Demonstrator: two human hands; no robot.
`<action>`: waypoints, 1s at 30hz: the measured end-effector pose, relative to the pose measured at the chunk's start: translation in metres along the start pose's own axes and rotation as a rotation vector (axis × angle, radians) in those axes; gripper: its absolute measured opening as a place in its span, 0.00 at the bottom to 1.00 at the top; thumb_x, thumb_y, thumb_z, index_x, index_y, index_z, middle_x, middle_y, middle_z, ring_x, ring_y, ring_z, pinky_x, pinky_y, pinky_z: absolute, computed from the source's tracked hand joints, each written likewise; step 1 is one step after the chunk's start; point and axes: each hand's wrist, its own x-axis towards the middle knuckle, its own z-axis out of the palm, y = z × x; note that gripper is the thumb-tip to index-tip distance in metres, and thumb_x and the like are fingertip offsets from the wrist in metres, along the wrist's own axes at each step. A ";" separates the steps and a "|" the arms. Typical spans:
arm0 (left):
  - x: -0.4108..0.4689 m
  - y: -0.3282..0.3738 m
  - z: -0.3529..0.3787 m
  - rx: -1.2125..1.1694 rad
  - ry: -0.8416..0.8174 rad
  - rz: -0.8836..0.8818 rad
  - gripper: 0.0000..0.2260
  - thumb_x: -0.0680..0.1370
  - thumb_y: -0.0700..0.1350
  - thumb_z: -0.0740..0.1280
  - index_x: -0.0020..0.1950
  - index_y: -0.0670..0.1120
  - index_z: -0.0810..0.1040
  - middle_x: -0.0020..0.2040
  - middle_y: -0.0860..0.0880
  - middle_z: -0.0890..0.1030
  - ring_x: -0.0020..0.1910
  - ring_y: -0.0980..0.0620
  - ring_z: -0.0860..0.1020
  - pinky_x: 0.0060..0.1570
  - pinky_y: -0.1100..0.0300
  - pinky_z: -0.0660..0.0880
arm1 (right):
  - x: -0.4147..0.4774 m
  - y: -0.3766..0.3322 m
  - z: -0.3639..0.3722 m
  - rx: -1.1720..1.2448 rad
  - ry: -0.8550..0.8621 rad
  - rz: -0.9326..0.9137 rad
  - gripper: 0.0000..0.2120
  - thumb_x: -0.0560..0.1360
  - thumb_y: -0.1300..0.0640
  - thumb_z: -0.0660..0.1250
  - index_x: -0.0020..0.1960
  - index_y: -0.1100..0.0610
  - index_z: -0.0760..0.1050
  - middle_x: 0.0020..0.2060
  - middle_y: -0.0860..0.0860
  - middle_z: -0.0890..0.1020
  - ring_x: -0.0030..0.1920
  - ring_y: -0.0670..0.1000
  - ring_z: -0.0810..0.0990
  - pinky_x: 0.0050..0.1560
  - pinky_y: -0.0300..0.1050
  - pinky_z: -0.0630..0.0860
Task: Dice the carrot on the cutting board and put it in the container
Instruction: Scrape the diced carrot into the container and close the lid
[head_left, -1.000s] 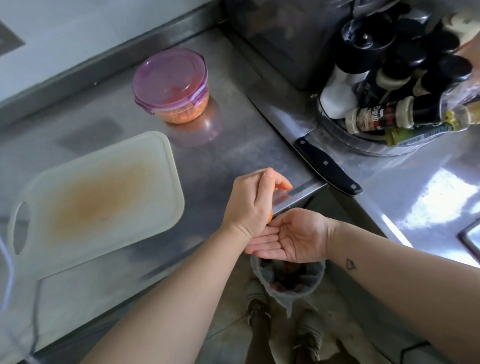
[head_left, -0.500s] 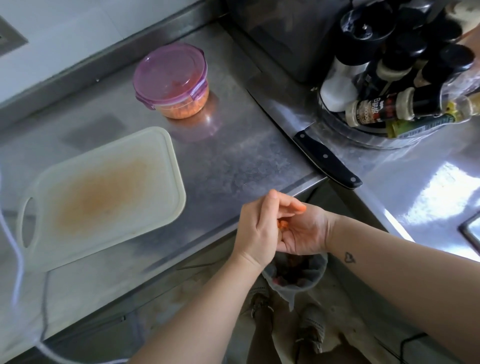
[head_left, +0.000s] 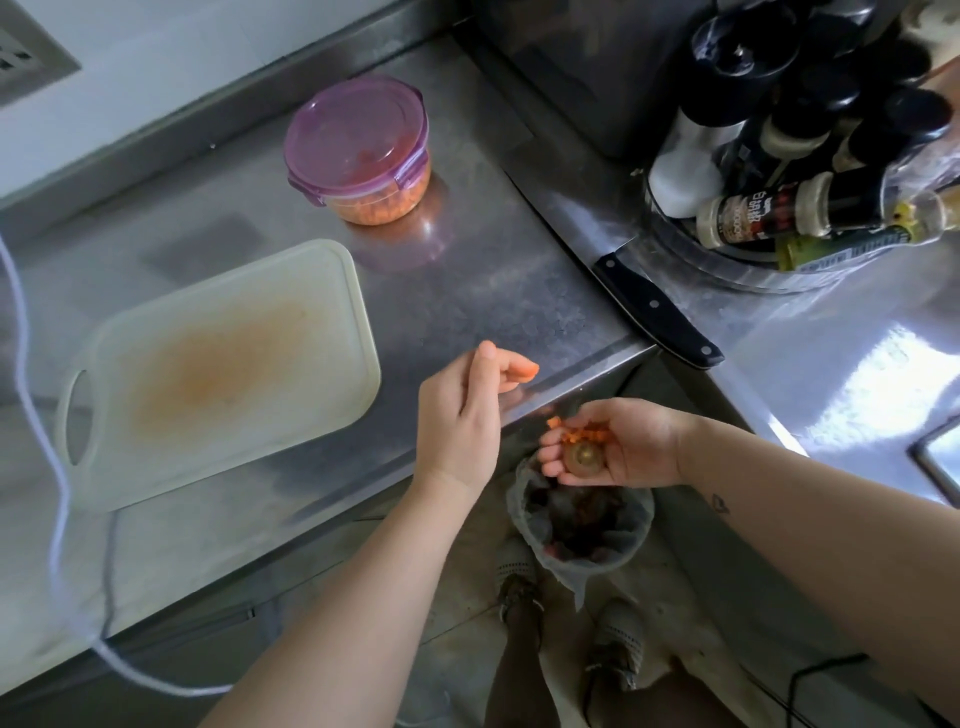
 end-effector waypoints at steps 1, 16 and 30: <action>-0.002 -0.002 -0.001 0.007 0.008 -0.011 0.18 0.79 0.51 0.55 0.39 0.48 0.81 0.41 0.51 0.84 0.46 0.51 0.82 0.51 0.51 0.79 | 0.000 0.004 -0.004 -0.023 0.069 -0.002 0.14 0.81 0.60 0.54 0.54 0.66 0.76 0.42 0.59 0.82 0.43 0.55 0.82 0.52 0.49 0.79; -0.008 0.000 -0.003 0.097 0.045 0.000 0.17 0.83 0.44 0.56 0.40 0.49 0.81 0.39 0.56 0.84 0.42 0.57 0.82 0.48 0.58 0.79 | 0.027 0.025 -0.020 -0.384 0.489 -0.037 0.11 0.81 0.59 0.56 0.61 0.62 0.71 0.58 0.58 0.75 0.60 0.57 0.73 0.67 0.50 0.69; 0.003 0.046 -0.043 0.497 -0.023 0.037 0.05 0.79 0.43 0.64 0.46 0.53 0.77 0.41 0.58 0.79 0.43 0.57 0.79 0.45 0.65 0.73 | -0.066 -0.032 0.065 -0.943 0.318 -0.335 0.10 0.79 0.67 0.60 0.46 0.74 0.75 0.43 0.69 0.81 0.33 0.51 0.75 0.34 0.37 0.72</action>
